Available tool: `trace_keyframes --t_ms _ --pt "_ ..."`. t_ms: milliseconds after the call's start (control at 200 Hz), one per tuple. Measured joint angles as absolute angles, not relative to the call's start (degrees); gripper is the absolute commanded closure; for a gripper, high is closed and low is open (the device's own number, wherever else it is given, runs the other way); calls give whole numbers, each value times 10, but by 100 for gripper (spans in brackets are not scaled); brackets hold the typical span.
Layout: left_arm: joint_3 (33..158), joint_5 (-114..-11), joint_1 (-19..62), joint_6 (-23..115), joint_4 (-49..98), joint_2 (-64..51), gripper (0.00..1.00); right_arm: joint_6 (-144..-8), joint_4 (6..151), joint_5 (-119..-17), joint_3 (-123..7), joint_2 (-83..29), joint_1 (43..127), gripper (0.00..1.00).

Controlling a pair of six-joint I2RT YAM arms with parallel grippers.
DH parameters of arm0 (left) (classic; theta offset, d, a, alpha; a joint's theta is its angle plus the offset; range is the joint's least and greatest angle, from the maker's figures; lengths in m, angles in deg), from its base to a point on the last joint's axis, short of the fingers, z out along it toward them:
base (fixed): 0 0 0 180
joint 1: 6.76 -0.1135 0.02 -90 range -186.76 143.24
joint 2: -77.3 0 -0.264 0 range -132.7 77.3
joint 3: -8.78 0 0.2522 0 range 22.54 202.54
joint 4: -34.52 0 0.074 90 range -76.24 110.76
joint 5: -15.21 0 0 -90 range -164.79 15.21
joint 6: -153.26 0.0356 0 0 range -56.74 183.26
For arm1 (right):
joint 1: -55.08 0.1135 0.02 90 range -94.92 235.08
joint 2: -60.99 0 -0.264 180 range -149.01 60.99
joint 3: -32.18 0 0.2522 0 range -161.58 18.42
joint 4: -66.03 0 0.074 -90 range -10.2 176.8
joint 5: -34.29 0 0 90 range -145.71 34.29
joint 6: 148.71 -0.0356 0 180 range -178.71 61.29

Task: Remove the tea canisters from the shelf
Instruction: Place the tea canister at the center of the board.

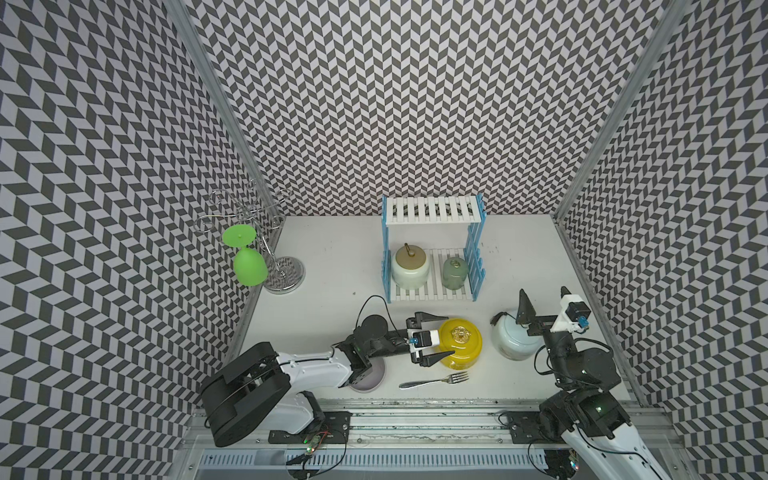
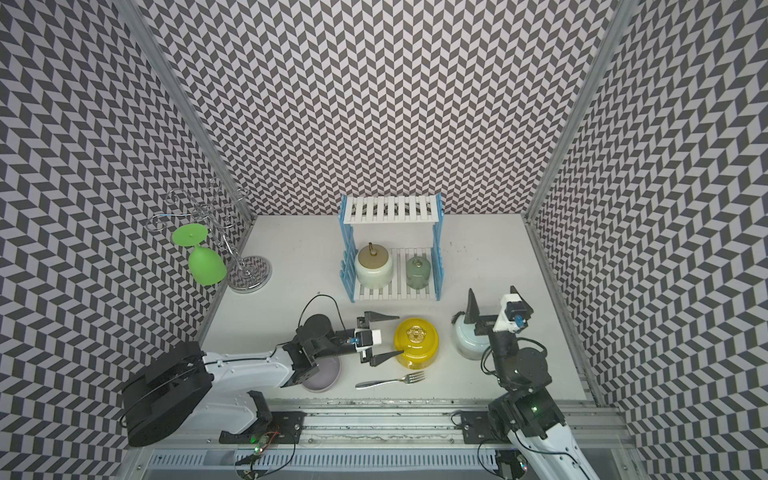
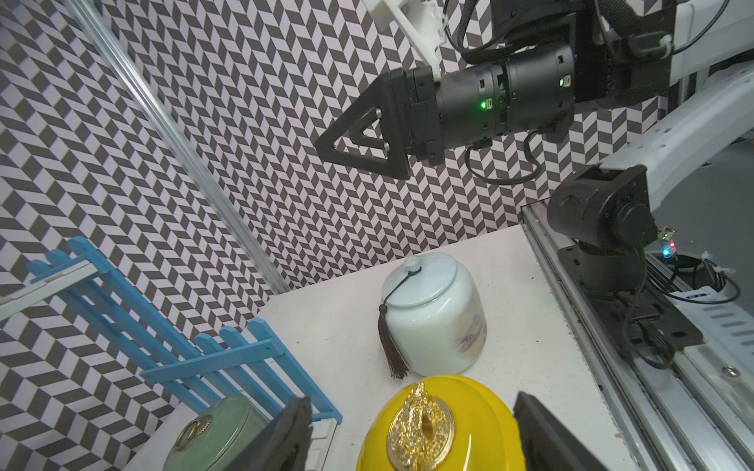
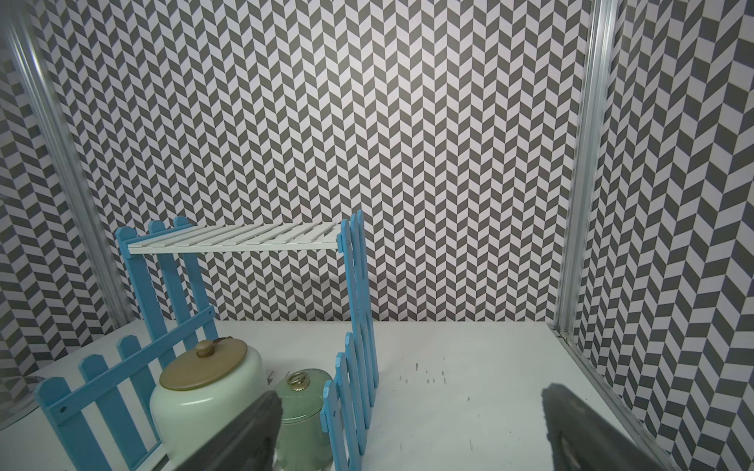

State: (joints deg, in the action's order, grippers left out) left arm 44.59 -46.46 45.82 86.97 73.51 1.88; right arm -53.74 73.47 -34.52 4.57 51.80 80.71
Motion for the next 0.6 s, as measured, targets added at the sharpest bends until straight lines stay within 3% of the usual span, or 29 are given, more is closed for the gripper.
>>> trace_keyframes --t_ms 350,601 --pt "437 -428 339 864 647 132 2 -537 735 -345 46 511 806 1" --pt "440 -393 254 873 524 201 0 -537 735 -345 46 506 805 0"
